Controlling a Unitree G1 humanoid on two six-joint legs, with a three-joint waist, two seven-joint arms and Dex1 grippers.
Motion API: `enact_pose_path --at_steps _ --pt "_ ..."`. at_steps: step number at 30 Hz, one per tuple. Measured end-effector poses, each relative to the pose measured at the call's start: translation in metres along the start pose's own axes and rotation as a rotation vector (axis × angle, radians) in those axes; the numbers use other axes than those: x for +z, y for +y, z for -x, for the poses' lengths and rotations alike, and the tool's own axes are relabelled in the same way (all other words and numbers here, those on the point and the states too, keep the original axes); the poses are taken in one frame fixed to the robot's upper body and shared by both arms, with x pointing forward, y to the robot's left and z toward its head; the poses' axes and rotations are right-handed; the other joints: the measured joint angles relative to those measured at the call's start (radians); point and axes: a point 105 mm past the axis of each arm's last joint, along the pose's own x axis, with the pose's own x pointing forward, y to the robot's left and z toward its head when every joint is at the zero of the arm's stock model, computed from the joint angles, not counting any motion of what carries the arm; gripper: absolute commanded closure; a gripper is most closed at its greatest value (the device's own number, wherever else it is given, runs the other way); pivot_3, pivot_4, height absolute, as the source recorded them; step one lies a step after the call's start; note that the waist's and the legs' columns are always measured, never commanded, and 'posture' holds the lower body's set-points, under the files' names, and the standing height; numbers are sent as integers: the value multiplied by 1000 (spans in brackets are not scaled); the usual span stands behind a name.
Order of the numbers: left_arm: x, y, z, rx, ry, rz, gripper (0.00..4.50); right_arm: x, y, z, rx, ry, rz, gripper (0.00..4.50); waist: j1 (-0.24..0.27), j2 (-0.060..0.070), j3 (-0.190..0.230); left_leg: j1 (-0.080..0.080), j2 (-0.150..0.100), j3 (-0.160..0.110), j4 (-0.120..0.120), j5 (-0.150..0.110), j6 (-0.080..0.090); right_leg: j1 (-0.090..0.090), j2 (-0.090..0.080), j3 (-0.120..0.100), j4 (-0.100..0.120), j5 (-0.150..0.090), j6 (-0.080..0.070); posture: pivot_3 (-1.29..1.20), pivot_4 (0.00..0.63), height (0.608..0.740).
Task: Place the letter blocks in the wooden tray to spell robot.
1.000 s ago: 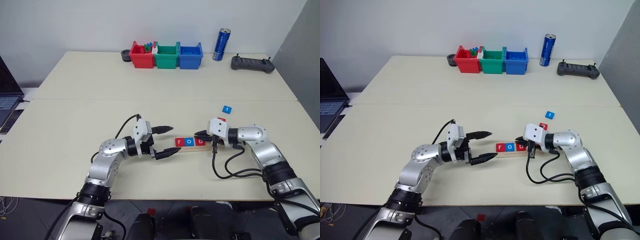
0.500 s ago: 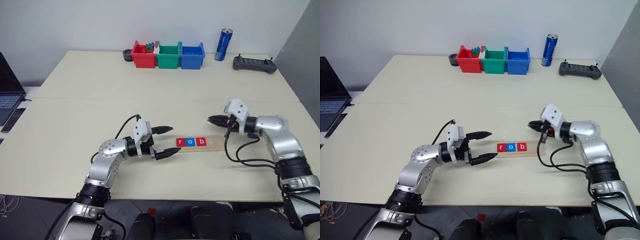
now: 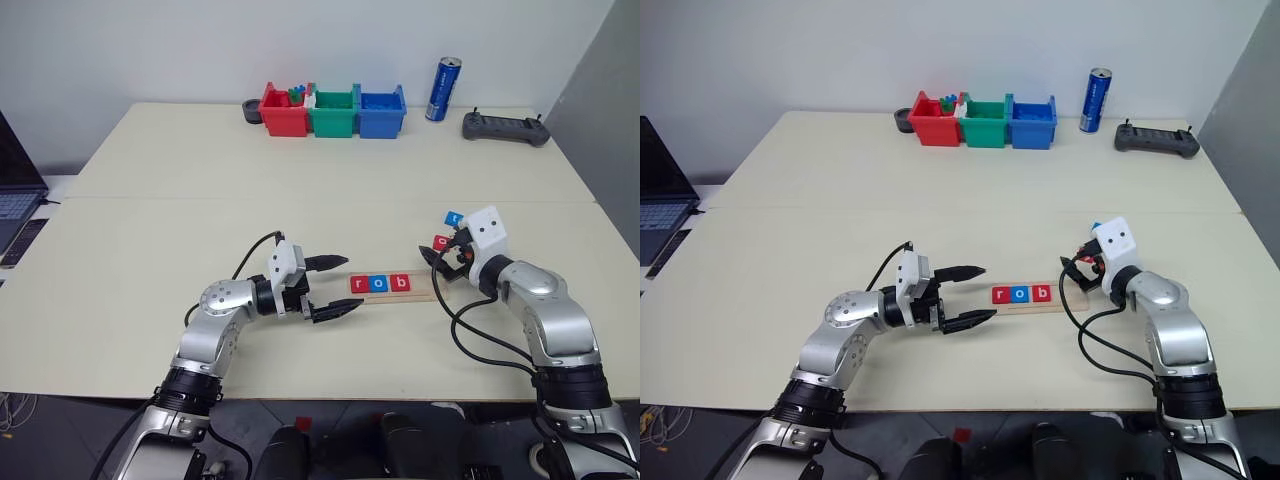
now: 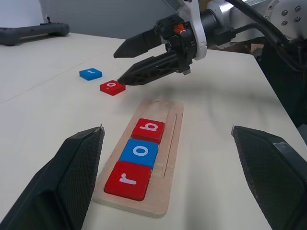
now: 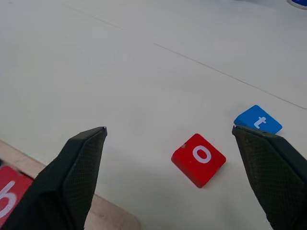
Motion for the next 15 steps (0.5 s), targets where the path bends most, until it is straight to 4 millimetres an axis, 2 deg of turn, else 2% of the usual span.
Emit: enact_pose_path --at_steps 4,9,15 --pt "2 0 -1 -9 -2 -5 0 -7 -15 1 8 26 37 23 0 0 0 0 0 0 0 0 0 0 0 0 0 0 0 0 150 740" --pt "1 -1 -1 -20 -2 -4 0 -17 -29 4 132 52 138 23 -3 0 0 0 0 1 0 0 0 0 0 0 0 0 0 0 150 740" --pt "1 -1 -3 -20 -11 -2 0 -10 -37 -4 280 37 209 23 -11 0 0 1 1 1 0 0 0 0 1 0 0 0 0 0 150 740"
